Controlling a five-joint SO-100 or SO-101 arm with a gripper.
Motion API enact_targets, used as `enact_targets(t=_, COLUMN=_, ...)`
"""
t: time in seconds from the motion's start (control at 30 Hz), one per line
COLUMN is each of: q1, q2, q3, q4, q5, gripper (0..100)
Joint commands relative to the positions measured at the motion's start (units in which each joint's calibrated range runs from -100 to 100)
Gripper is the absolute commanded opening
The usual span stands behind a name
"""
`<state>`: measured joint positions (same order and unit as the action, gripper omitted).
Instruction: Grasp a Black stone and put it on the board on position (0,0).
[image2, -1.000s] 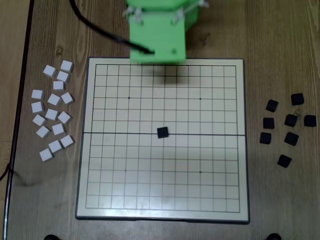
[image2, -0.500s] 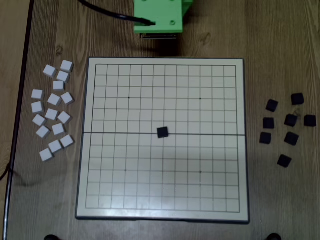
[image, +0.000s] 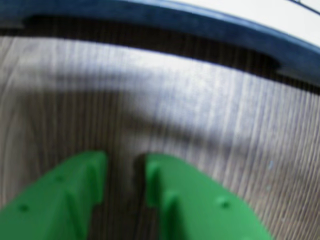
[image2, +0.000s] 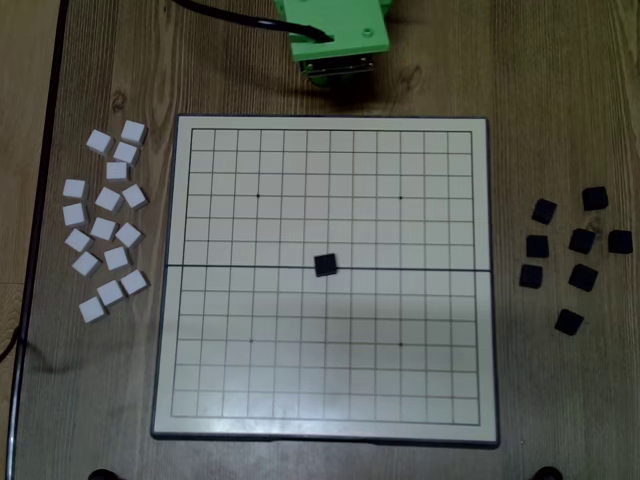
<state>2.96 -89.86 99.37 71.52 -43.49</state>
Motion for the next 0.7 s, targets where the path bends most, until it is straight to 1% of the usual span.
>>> enact_targets(t=0.0, q1=0.6, q2=0.7, q3=0.5, q4=3.8, q5=1.2, gripper=6)
enact_targets(t=0.17, q1=0.6, q2=0.6, q3=0.5, q4=3.8, q5=1.1, gripper=7)
enact_targets(t=0.23, q1=0.9, q2=0.6, q3=0.5, q4=3.8, q5=0.6, gripper=10)
enact_targets(t=0.3, q1=0.7, q2=0.6, q3=0.5, q4=3.8, q5=0.6, gripper=8)
enact_targets(t=0.67, q1=0.6, q2=0.6, q3=0.5, q4=3.8, q5=0.6, gripper=8)
